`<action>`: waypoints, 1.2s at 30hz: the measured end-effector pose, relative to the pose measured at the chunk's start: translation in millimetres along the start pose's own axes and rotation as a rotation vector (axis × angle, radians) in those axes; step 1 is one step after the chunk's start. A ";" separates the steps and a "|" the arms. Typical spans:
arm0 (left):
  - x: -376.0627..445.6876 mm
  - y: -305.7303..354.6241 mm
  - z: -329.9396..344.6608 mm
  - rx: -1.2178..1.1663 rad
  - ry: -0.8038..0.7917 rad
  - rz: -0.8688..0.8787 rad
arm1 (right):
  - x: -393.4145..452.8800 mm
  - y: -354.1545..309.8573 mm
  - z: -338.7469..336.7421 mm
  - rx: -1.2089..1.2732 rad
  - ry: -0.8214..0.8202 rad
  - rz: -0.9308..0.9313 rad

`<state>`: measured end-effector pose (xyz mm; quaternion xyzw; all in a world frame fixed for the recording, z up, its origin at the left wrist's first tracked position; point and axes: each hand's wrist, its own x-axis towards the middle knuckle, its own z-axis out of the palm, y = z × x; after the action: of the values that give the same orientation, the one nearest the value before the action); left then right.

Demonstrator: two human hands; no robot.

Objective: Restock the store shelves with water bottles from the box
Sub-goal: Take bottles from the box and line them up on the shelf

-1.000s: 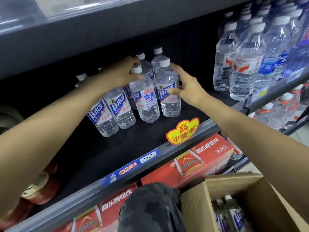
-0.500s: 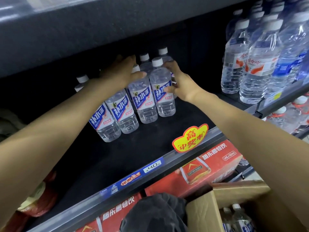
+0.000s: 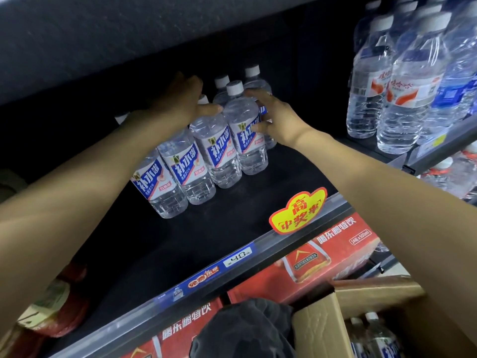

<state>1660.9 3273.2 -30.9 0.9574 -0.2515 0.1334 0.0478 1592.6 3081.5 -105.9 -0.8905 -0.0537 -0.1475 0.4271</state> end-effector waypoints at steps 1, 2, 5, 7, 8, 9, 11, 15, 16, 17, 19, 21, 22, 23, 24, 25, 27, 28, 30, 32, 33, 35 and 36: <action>-0.3 -1.1 -0.5 -0.003 0.002 0.011 | 0.6 0.4 0.3 0.019 -0.002 0.009; -0.6 -2.1 -1.3 -0.005 0.001 0.022 | 0.7 0.9 0.9 0.034 0.000 0.015; -0.8 -2.3 -3.0 -0.002 -0.006 0.038 | 0.2 1.9 4.2 0.056 0.012 0.014; -1.3 -1.8 -3.9 0.003 -0.013 0.053 | 0.1 1.6 6.4 0.063 0.023 0.016; -2.1 -2.0 -4.3 0.008 -0.014 0.066 | -0.1 1.2 7.0 0.058 0.028 0.016; -3.4 -2.8 -4.5 0.012 -0.013 0.079 | -0.3 1.2 7.8 0.052 0.031 0.016; -8.2 -6.5 -3.8 0.017 -0.010 0.097 | -1.3 1.5 8.9 0.046 0.031 0.017; -28.4 -20.2 -3.1 0.023 -0.004 0.116 | -2.2 1.1 10.3 0.023 0.040 0.018; -35.1 -24.6 -2.8 0.069 0.020 0.132 | -2.5 0.3 10.0 0.025 0.043 0.024; -41.6 -28.9 -2.3 0.122 0.052 0.141 | -2.8 -0.4 9.9 0.026 0.045 0.031; -53.1 -35.9 0.0 0.189 0.111 0.152 | -4.5 -2.0 9.7 0.012 0.046 0.036; -61.1 -39.7 3.1 0.170 0.147 0.176 | -6.6 -3.8 10.1 0.009 0.050 0.041; -63.0 -40.7 4.3 0.140 0.161 0.197 | -7.7 -4.6 10.1 0.009 0.054 0.044; -64.0 -41.6 5.4 0.107 0.173 0.225 | -8.6 -5.1 10.2 0.000 0.060 0.045; -64.5 -42.4 6.0 0.079 0.183 0.254 | -9.6 -5.6 10.3 -0.017 0.069 0.041; -64.7 -43.3 6.3 0.056 0.186 0.278 | -10.2 -5.7 10.5 -0.035 0.078 0.034; -64.7 -46.3 6.2 0.026 0.176 0.314 | -10.7 -5.7 11.5 -0.046 0.088 0.024; -64.9 -47.7 6.2 0.016 0.170 0.325 | -10.7 -5.5 12.1 -0.047 0.088 0.020; -65.6 -49.2 6.1 0.004 0.171 0.342 | -10.7 -5.1 13.5 -0.057 0.085 0.015; -66.7 -48.1 5.4 0.007 0.187 0.355 | -12.6 -4.8 14.7 -0.067 0.083 0.013; -67.4 -46.9 5.1 0.017 0.192 0.351 | -14.0 -4.4 14.9 -0.075 0.081 0.017; -70.3 -44.5 4.4 0.043 0.192 0.330 | -20.3 -4.7 14.7 -0.104 0.054 0.041; -72.1 -43.1 3.8 0.050 0.188 0.319 | -25.2 -5.0 14.2 -0.107 0.033 0.058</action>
<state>1622.6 3343.9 -55.7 0.8896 -0.3912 0.2346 0.0256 1570.6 3096.5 -118.3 -0.9107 -0.0128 -0.1522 0.3838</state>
